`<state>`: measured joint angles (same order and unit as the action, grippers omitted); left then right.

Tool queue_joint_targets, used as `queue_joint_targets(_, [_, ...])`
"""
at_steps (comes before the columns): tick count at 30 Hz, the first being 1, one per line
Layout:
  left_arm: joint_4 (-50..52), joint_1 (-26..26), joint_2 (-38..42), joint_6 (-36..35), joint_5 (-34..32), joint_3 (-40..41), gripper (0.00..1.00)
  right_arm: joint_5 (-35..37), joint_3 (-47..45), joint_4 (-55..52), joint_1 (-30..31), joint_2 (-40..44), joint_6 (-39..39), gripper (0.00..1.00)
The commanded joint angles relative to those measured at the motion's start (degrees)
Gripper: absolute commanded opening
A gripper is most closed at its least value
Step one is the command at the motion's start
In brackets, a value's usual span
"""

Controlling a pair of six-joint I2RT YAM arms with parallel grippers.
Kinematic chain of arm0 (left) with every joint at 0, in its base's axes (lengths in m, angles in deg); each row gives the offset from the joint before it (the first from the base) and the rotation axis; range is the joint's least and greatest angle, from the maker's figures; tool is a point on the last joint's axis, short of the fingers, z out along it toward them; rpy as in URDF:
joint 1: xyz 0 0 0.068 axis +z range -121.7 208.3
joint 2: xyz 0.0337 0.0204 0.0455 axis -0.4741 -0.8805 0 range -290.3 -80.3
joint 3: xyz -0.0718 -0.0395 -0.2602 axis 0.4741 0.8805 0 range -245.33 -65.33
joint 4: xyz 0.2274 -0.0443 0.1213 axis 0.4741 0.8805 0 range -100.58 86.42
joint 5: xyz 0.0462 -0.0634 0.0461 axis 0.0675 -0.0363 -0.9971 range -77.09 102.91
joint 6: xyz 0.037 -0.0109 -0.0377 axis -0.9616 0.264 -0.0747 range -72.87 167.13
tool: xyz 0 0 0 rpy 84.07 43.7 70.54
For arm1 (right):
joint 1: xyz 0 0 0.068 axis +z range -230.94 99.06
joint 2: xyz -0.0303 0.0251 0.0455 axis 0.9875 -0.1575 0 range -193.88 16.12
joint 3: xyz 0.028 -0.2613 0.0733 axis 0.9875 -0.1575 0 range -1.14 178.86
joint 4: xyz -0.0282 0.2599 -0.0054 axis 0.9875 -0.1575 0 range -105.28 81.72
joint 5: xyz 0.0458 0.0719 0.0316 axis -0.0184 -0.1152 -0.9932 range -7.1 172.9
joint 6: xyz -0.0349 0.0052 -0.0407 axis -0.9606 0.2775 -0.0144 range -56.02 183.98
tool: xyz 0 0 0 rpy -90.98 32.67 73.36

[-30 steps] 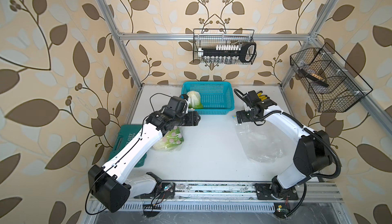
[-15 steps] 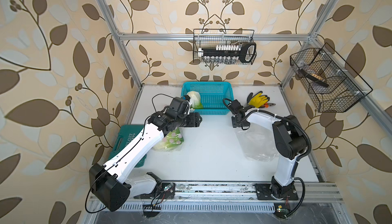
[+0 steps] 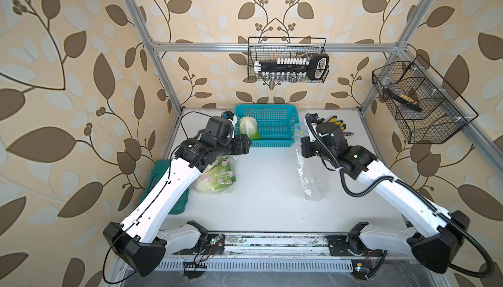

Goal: Put the chinese cabbages into a zipper bag and zip it
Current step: Pick up the zipper food storage bag at the center of the board, then open the zipper of the food storage bag at the center of the board.

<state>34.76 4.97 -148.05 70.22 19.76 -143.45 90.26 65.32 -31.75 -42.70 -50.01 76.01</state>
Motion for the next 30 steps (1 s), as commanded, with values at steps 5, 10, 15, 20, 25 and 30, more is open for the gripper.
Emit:
queue_joint_targets(5, [-2.32,7.95,3.14,7.49,21.85,-3.03,0.82,-7.45,-20.12,41.47,13.29,6.40,-24.70,0.00])
queue_joint_targets(10, [-6.83,7.95,4.97,15.32,28.78,-0.47,0.87,-5.14,-21.30,47.21,18.00,1.57,-28.70,0.00])
queue_joint_targets(15, [-2.66,7.94,4.14,13.11,24.65,1.95,0.80,-4.38,-20.58,49.05,19.75,-2.22,-28.31,0.00])
queue_joint_targets(20, [0.51,7.95,2.75,9.68,20.74,1.13,0.62,-4.43,-19.78,48.79,20.20,-3.38,-26.99,0.00])
queue_joint_targets(25, [-6.80,6.74,1.11,13.89,27.62,3.09,0.38,-4.42,-17.70,46.94,20.89,-5.30,-25.65,0.00])
queue_joint_targets(30, [-6.45,6.46,0.51,11.04,27.25,2.83,0.04,-2.90,-16.54,43.74,21.18,-5.38,-23.27,0.01])
